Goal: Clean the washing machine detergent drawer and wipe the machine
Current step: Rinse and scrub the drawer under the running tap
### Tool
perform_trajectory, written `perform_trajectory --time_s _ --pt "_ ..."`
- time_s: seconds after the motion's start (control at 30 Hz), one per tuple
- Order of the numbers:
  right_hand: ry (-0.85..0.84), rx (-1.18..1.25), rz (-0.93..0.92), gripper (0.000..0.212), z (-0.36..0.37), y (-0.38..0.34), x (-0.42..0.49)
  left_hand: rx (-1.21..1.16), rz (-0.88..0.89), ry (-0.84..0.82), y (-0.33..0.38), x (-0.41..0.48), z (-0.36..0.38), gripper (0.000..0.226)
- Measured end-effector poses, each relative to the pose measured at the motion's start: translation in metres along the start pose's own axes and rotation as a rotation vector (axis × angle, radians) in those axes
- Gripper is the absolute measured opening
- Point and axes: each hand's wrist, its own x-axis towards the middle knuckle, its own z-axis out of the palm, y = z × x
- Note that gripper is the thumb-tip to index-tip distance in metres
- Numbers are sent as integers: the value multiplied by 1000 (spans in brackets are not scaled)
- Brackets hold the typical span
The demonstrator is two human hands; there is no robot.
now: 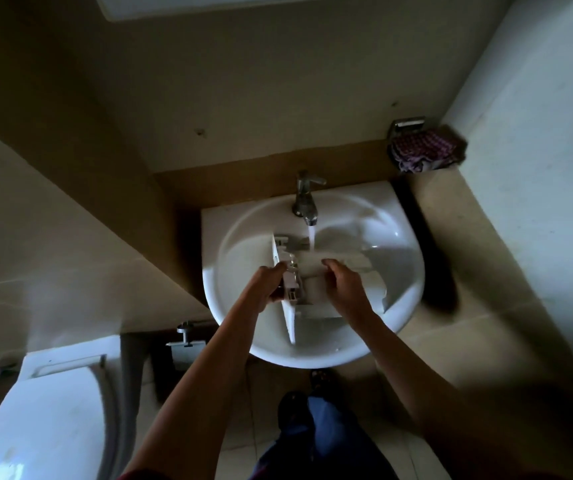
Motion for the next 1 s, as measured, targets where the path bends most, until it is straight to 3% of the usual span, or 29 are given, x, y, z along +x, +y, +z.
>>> perform_trajectory --time_s 0.07,0.23,0.3,0.4,0.47,0.53,0.63,0.7,0.77,0.83,1.0 --pt "-38 -167 -42 35 5 7 3 9 9 11 0 0 0 25" --pt "-320 -499 -166 58 10 11 -3 121 75 91 -1 7 3 37" --pt "-292 -506 -194 51 -4 14 -2 179 105 147 2 1 3 38" --pt "-85 -426 -138 41 -22 10 2 259 145 223 3 -7 -6 38" --pt "90 -187 -51 50 -23 6 10 310 161 261 2 -8 -14 42" --pt "203 176 103 38 -17 5 29 378 162 312 3 -9 -21 52" --pt "86 615 536 15 -7 1 69 459 166 382 2 -9 -31 63" --pt "-73 976 814 15 -2 -7 87 480 165 384 2 -12 -34 63" --pt "-104 1287 959 23 3 -15 99 486 159 372 0 -13 -37 63" --pt "-50 1388 1005 27 10 -18 111 483 156 367 0 -14 -38 64" --pt "-20 1350 988 23 20 -23 128 532 171 347 0 -12 -37 65"
